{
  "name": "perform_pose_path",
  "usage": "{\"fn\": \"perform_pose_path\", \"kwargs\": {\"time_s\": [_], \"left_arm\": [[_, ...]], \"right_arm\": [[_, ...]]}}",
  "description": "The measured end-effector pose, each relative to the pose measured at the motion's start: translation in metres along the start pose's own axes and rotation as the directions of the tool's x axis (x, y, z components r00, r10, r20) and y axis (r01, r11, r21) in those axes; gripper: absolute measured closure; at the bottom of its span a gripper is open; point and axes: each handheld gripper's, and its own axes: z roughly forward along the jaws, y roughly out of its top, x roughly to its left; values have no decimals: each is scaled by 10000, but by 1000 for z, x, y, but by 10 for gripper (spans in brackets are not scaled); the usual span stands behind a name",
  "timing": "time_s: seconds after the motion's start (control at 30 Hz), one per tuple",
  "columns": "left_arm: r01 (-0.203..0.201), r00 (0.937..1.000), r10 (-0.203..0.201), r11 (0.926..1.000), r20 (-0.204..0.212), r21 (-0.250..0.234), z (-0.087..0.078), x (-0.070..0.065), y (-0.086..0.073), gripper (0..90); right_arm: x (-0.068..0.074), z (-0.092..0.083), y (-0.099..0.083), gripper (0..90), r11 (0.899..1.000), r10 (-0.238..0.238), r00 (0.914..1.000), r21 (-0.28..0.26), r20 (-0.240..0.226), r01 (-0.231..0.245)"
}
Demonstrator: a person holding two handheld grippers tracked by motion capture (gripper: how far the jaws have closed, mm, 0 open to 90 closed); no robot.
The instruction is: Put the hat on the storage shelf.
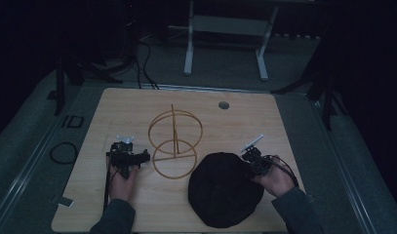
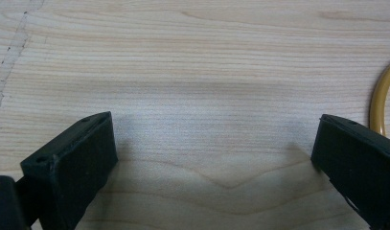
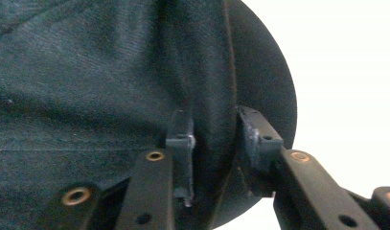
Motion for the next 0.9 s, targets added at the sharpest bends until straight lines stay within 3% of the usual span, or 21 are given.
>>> {"fn": "perform_pose_path", "kwargs": {"time_s": [0.37,0.9], "left_arm": [[-1,10000,1,10000,0,-2,0,0,0,12],[-4,10000,4,10000,2,-1,0,0,0,12]], "right_arm": [[-12,-5,1,778,9989,476,9978,43,-457,-474],[-29,-7,4,782,9944,1045,9892,258,-1030,-1024]]}}
